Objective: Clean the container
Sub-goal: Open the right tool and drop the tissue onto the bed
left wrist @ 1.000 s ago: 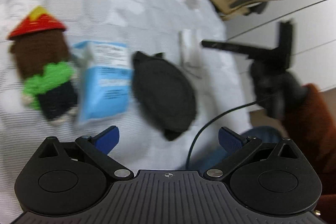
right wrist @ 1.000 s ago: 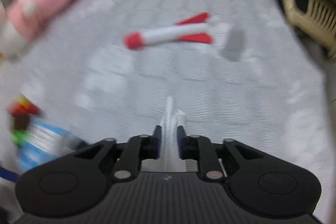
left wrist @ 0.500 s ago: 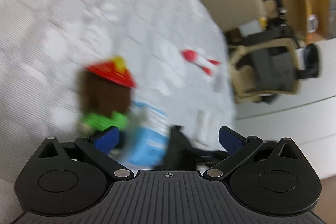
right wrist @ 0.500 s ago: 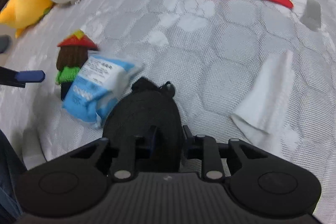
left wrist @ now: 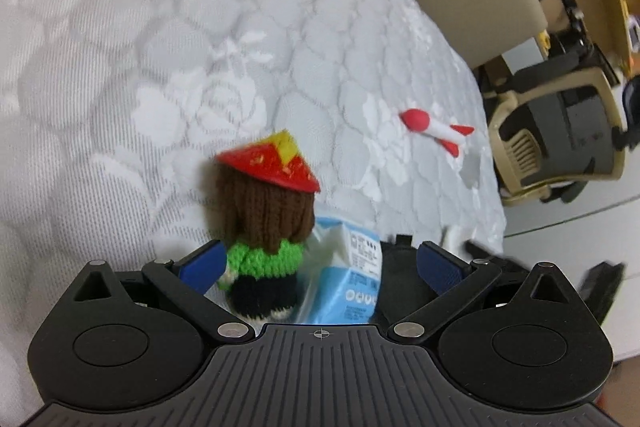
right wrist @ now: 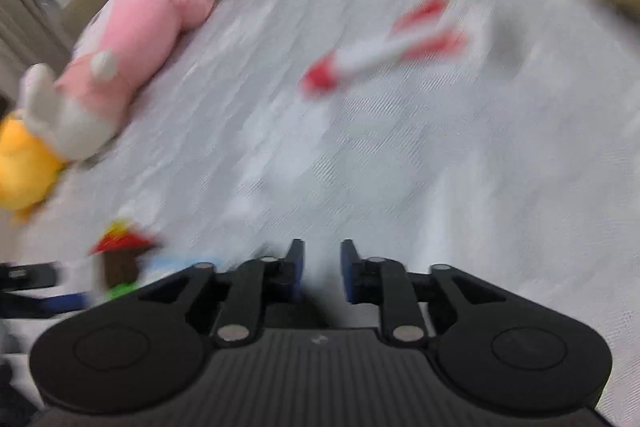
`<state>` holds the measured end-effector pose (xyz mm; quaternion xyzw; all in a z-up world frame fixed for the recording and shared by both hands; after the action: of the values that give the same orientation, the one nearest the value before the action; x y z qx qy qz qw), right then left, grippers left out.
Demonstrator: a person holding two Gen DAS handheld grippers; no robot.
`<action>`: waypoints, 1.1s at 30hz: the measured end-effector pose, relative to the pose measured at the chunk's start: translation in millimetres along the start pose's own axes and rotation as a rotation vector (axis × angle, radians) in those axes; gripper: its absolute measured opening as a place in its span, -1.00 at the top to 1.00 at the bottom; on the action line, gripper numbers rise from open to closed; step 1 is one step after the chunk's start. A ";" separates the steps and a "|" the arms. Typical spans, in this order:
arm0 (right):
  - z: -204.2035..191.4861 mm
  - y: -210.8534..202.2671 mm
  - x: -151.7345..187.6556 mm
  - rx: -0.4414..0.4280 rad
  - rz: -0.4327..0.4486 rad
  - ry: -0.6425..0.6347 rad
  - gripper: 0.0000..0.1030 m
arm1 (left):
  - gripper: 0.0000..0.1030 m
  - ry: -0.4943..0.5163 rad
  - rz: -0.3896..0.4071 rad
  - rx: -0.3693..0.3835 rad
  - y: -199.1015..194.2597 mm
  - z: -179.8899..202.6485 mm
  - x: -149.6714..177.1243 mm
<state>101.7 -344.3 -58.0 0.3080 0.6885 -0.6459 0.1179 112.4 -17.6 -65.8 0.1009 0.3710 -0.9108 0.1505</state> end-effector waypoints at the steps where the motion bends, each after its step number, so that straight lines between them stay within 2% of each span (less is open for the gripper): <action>1: 7.9 -5.0 -3.1 0.040 0.027 0.016 -0.02 | -1.00 0.054 0.013 -0.028 -0.5 5.5 -1.1; 2: 11.8 -8.5 -2.8 0.048 0.030 0.044 -0.01 | -1.00 0.104 0.017 -0.063 1.7 8.5 -1.8; 5: 7.8 -14.9 14.4 -0.004 -0.016 0.115 -0.04 | -1.00 0.261 -0.030 -0.208 14.7 17.4 3.5; 7: -7.4 -22.6 33.6 0.016 -0.024 0.064 -0.04 | -1.00 0.345 -0.057 -0.251 22.0 27.8 15.1; 9: -24.0 -36.1 42.6 0.058 0.021 -0.035 -0.09 | -1.00 0.439 -0.051 -0.283 21.8 41.8 29.0; 10: -31.4 -43.7 44.5 0.084 0.054 -0.073 -0.30 | -1.00 0.479 -0.028 -0.302 18.1 46.1 32.5; 11: -39.0 -51.5 46.2 0.110 0.087 -0.111 -0.60 | -1.00 0.508 0.007 -0.319 14.0 51.4 35.3; 12: -44.2 -56.6 52.4 0.104 0.087 -0.102 -0.75 | -1.00 0.528 0.048 -0.332 8.5 56.2 38.0; 13: -48.8 -61.0 59.8 0.090 0.077 -0.081 -0.90 | -1.00 0.528 0.085 -0.332 1.5 60.5 42.7; 14: -53.3 -65.4 67.2 0.076 0.068 -0.060 -0.92 | -1.00 0.528 0.121 -0.332 -5.6 64.7 47.5; 18: -67.4 -80.6 106.2 -0.027 0.039 0.007 -0.93 | -1.00 0.429 0.132 -0.283 -25.7 74.0 71.0; 21: -73.4 -98.6 110.1 -0.012 0.086 -0.012 -0.99 | -1.00 0.407 0.139 -0.290 -34.9 72.5 73.8; 24: -75.7 -107.5 110.8 0.031 0.080 -0.016 -0.99 | -1.00 0.443 0.163 -0.367 -42.3 69.9 74.8; 27: -79.5 -106.0 114.9 0.075 0.021 -0.026 -0.99 | -1.00 0.525 0.170 -0.538 -46.5 70.1 77.5; 29: -83.8 -112.4 113.4 0.084 0.026 -0.035 -0.99 | -1.00 0.581 0.177 -0.651 -50.1 72.7 79.5; 30: -86.4 -116.2 111.5 0.089 0.033 -0.050 -0.99 | -1.00 0.603 0.174 -0.664 -49.9 75.4 82.8; 33: -93.5 -129.1 102.9 0.123 0.072 -0.111 -0.99 | -1.00 0.579 0.133 -0.592 -45.2 75.4 95.1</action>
<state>-31.2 -223.3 2.7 0.3027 0.6286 -0.6983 0.1599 2.3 -59.1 -11.6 0.3287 0.6365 -0.6872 0.1208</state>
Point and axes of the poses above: each gripper's, at about its wrist camera, not at the fingertips, and y roughly the way its jaws point, z to its right, x to its underside, the point moved 10 cm from there along y, roughly the way its jaws point, and after that the axes turned 8 degrees about x, right-handed, at the moved point
